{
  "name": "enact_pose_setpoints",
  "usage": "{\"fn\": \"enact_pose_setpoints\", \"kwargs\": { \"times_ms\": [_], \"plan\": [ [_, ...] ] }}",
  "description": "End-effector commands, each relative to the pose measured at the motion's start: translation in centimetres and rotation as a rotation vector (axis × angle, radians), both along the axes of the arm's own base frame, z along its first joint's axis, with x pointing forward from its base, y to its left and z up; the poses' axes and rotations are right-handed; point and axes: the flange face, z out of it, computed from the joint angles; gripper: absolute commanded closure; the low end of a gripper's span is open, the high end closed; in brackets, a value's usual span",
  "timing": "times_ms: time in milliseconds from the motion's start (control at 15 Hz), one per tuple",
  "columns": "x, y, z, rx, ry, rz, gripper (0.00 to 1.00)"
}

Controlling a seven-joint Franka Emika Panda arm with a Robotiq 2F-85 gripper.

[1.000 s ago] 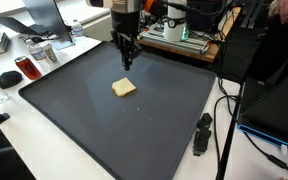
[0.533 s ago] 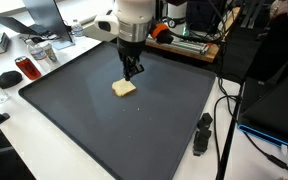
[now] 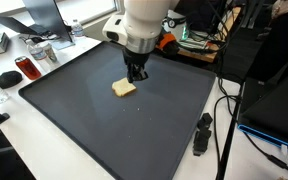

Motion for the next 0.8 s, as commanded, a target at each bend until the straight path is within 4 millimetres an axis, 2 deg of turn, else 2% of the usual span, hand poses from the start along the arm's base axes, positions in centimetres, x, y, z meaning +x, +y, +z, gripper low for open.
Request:
{"fn": "enact_pose_setpoints", "kwargs": {
  "times_ms": [0, 67, 133, 400, 733],
  "plan": [
    [0.0, 0.0, 0.1, 0.0, 0.001, 0.0, 0.78],
    [0.0, 0.0, 0.1, 0.0, 0.001, 0.0, 0.78],
    [0.0, 0.0, 0.1, 0.0, 0.001, 0.0, 0.95],
    [1.8, 0.2, -0.9, 0.072, 0.089, 0.025, 0.95],
    [4.7, -2.1, -1.3, 0.152, 0.174, 0.046, 0.95]
  ]
}}
